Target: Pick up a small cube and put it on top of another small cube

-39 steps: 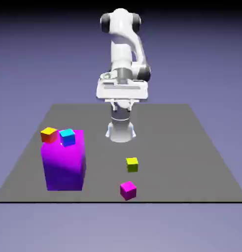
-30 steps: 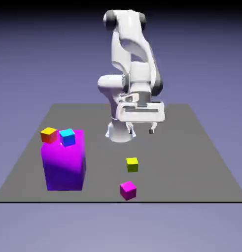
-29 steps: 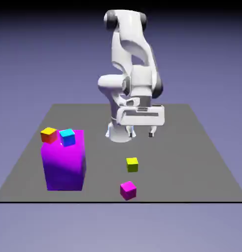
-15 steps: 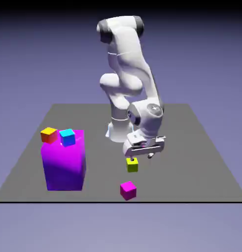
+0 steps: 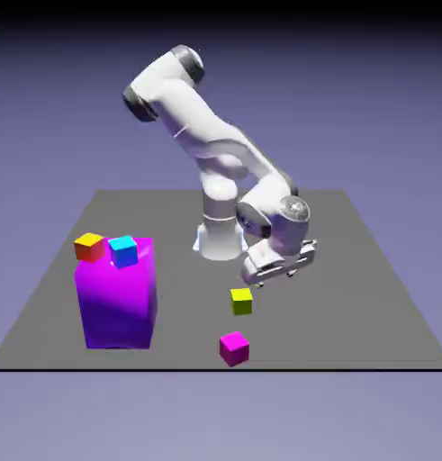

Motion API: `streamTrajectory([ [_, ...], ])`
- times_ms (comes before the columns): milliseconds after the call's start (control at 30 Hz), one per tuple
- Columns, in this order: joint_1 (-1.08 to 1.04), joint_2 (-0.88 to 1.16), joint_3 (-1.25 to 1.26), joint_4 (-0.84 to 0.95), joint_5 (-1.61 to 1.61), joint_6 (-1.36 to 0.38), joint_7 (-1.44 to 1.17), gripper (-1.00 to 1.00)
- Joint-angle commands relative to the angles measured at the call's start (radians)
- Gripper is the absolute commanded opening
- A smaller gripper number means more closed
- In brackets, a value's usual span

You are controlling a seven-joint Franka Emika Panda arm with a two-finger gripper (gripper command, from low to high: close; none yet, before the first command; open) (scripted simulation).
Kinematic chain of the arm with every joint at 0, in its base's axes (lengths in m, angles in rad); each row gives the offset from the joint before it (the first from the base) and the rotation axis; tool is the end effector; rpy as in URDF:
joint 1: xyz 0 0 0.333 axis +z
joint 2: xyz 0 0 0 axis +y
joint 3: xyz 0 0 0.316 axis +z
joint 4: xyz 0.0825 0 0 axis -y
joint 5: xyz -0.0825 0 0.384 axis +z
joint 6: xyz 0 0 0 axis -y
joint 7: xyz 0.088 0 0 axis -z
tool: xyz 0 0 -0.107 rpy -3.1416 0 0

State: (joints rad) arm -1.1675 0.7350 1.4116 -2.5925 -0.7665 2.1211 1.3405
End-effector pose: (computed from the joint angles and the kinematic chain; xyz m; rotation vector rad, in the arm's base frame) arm 0.3547 0.1469 0.1983 2.9338 -0.5838 -0.5325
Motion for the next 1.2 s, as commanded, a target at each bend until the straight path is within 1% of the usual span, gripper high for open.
streamTrajectory([
  [0, -0.036, 0.002, -0.002, -0.003, -0.023, -0.003, 0.023, 0.0],
  [167, -0.209, 0.004, -0.021, -0.021, -0.131, -0.01, 0.133, 0.0],
  [200, -0.209, 0.004, -0.021, -0.021, -0.131, -0.01, 0.133, 0.0],
  [467, -0.044, 0.092, -0.288, -0.013, -0.346, 0.088, 0.241, 0.0],
  [500, -0.044, 0.092, -0.288, -0.013, -0.346, 0.088, 0.241, -1.0],
  [533, -0.044, 0.092, -0.288, -0.013, -0.346, 0.088, 0.241, -1.0],
  [767, -0.2, 0.008, -0.034, -0.021, -0.142, -0.005, 0.138, -1.0],
  [800, -0.186, 0.001, -0.019, -0.011, -0.123, -0.012, 0.135, -1.0],
  [1167, 0.147, -0.33, -0.395, 0.141, 0.319, -0.018, 0.474, -1.0],
])
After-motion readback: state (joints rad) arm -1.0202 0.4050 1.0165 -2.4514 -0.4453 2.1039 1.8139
